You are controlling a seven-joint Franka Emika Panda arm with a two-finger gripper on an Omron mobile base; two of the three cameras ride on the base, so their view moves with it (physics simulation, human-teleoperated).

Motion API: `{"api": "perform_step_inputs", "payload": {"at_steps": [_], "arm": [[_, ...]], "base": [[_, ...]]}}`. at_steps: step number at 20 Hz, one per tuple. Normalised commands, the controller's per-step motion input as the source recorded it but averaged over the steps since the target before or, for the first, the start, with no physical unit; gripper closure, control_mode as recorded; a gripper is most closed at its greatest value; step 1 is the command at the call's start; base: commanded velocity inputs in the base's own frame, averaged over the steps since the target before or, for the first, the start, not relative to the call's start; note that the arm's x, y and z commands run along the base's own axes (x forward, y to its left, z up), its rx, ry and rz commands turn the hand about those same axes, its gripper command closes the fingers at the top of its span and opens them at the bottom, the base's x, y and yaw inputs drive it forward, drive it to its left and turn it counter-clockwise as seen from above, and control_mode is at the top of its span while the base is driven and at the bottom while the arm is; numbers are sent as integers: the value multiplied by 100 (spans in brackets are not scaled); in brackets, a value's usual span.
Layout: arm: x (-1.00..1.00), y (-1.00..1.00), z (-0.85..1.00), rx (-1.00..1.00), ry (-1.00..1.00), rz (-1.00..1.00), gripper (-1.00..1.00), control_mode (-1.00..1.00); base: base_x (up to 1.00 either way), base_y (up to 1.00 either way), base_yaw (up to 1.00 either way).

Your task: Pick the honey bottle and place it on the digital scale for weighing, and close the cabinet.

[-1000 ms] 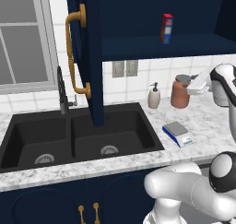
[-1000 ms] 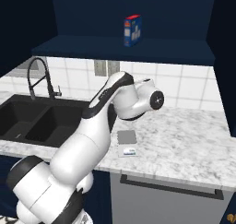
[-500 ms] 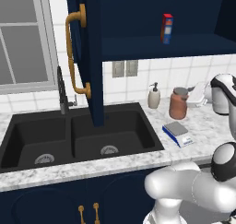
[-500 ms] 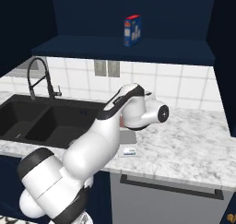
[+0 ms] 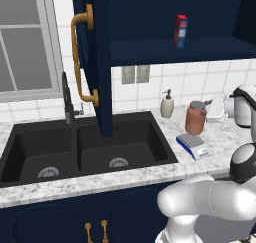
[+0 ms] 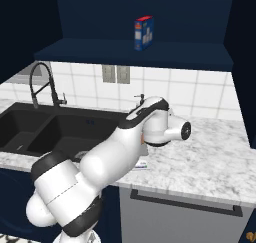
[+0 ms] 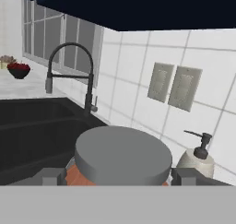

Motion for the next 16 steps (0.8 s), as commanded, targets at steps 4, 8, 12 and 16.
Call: {"api": "perform_step_inputs", "payload": {"at_steps": [4, 8, 12, 16], "arm": [[1, 0, -46, 2, 0, 9, 100, -100], [0, 0, -47, 1, 1, 5, 100, -100], [6, 0, -39, 0, 1, 4, 100, -100], [6, 0, -34, 0, 0, 5, 100, -100]], "base": [[0, 0, 0], [0, 0, 0], [0, 0, 0], [0, 0, 0]]}}
